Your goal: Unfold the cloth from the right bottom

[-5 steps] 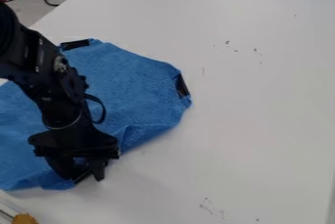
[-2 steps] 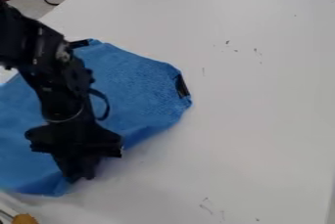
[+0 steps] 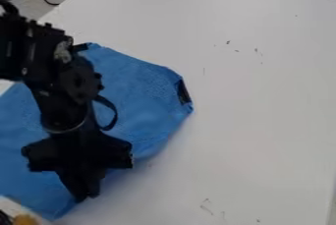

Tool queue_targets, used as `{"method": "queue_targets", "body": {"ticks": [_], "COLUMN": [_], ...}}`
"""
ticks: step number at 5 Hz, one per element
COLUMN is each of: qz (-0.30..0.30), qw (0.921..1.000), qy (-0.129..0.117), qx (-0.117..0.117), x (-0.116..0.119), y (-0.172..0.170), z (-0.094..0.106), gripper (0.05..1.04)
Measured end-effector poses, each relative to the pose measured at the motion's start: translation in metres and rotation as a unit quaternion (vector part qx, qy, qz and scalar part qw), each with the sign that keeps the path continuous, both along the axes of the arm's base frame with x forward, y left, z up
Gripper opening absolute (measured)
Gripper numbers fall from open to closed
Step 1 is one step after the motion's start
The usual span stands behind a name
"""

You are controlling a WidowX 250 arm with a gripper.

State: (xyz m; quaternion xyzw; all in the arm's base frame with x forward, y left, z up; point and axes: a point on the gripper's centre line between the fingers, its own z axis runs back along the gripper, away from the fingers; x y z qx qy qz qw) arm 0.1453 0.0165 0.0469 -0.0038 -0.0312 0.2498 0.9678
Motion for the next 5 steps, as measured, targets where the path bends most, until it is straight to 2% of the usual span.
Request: {"method": "queue_targets", "body": {"ticks": [1,2,3,4,5], "qz": [0.029,0.040,0.034,0.032,0.033], "qw": [0.9988,0.9976,0.9970,0.9969,0.9967], "qy": [0.004,-0.003,0.012,0.021,0.035], "qx": [-0.038,-0.057,-0.069,-0.068,-0.065], "x": [-0.015,-0.017,-0.017,-0.014,-0.017], "y": [-0.016,-0.027,-0.035,-0.039,-0.044], "z": [-0.020,-0.033,-0.039,-0.035,-0.030], "gripper": [0.146,0.341,0.648,0.957,1.004]}}
